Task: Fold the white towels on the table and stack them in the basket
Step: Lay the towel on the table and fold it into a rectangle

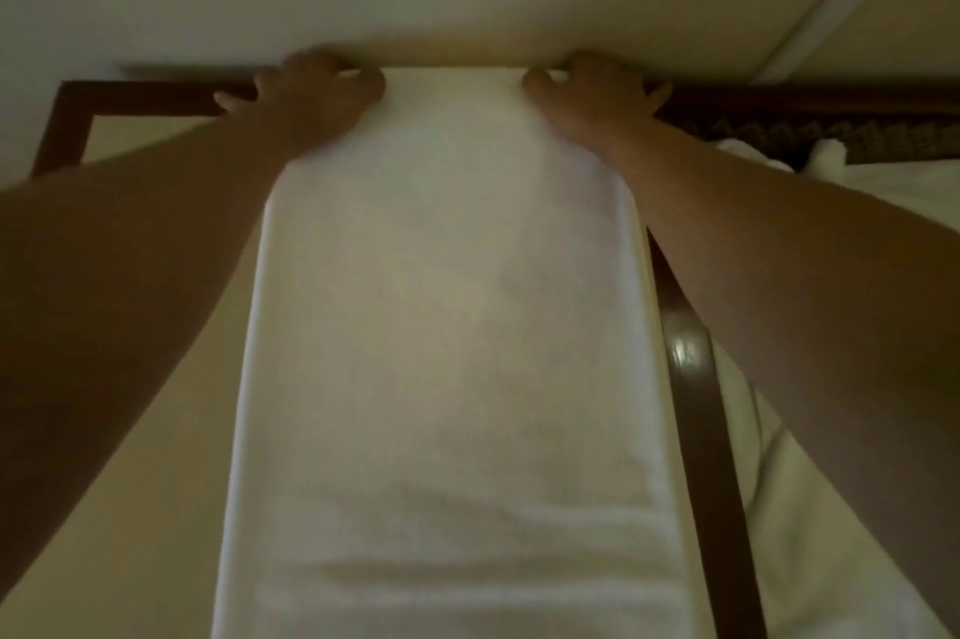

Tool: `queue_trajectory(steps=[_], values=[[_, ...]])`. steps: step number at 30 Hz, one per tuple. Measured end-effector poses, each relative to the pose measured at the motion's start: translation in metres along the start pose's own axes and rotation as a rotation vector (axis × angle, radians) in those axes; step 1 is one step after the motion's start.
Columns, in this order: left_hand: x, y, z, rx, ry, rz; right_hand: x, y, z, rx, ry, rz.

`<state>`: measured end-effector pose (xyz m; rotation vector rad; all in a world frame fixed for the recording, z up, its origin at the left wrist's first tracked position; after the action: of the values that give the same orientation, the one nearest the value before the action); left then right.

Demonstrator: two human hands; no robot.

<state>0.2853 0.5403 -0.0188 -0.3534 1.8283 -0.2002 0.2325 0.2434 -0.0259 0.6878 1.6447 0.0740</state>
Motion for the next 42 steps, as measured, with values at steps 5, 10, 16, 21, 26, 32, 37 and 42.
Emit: queue_trajectory(steps=[5, 10, 16, 21, 26, 32, 37, 42], values=[[-0.014, 0.046, -0.038, 0.027, -0.168, -0.634, -0.029, -0.053, -0.069, 0.024, -0.291, 0.65], [0.01, 0.123, -0.128, 0.007, -0.138, -0.717, -0.011, -0.083, -0.187, 0.001, -0.205, 0.692], [0.039, 0.17, -0.311, -0.032, -0.077, -0.683, 0.012, -0.119, -0.353, 0.065, -0.182, 0.774], [0.057, 0.195, -0.434, -0.046, -0.013, -0.612, 0.021, -0.141, -0.463, 0.138, -0.241, 0.685], [0.07, 0.212, -0.508, -0.222, -0.204, -0.701, 0.042, -0.151, -0.535, 0.259, -0.439, 0.39], [0.11, 0.218, -0.502, -0.499, 0.088, -1.218, 0.064, -0.149, -0.549, 0.388, -0.213, 0.681], [0.12, 0.222, -0.496, -0.556, 0.217, -1.386, 0.068, -0.162, -0.541, 0.429, -0.187, 0.75], [0.123, 0.219, -0.498, -0.589, 0.362, -1.446, 0.063, -0.161, -0.54, 0.359, -0.162, 0.831]])
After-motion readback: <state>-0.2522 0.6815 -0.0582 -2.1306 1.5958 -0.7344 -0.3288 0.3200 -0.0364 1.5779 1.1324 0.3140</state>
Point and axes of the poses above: each hand's wrist, its own z-axis towards the middle knuckle, its own x-axis out of the palm, y = z × x, the point moved 6 cm from there along z, towards the middle knuckle, and after that the axes turned 1 degree about -x, right-handed, at the moved point
